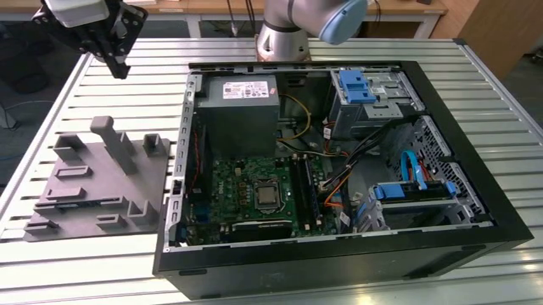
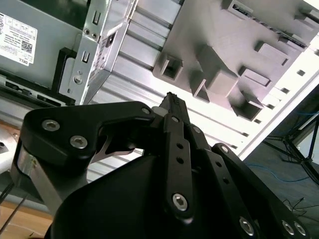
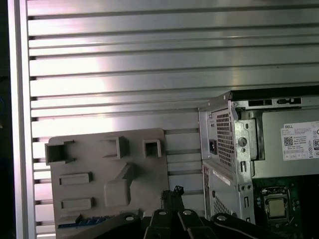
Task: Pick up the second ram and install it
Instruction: 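Reach for the second ram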
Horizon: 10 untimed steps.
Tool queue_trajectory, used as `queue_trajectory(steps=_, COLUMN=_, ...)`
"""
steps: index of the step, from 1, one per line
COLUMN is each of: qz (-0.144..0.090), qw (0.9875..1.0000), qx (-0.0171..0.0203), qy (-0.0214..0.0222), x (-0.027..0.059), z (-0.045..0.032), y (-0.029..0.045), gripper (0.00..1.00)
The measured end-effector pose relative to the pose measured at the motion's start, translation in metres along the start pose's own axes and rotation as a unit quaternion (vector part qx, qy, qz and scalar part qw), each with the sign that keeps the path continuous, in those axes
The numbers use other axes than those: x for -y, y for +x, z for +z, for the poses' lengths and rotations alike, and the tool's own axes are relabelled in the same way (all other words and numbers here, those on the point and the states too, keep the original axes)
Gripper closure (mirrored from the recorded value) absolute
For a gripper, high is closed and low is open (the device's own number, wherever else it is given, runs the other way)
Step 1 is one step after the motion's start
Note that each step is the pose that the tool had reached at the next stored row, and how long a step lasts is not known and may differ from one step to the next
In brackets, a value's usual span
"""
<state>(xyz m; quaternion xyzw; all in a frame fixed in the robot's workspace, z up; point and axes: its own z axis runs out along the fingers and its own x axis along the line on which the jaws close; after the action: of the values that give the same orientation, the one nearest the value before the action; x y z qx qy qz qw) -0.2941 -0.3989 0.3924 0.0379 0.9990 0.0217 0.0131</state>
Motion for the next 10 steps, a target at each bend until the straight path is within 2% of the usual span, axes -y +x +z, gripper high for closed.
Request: queue_trajectory(steps=10, qz=0.0, qw=1.0, qx=0.0, qy=0.0, x=0.0021, z=-0.0002, y=0.0273, gripper=0.9)
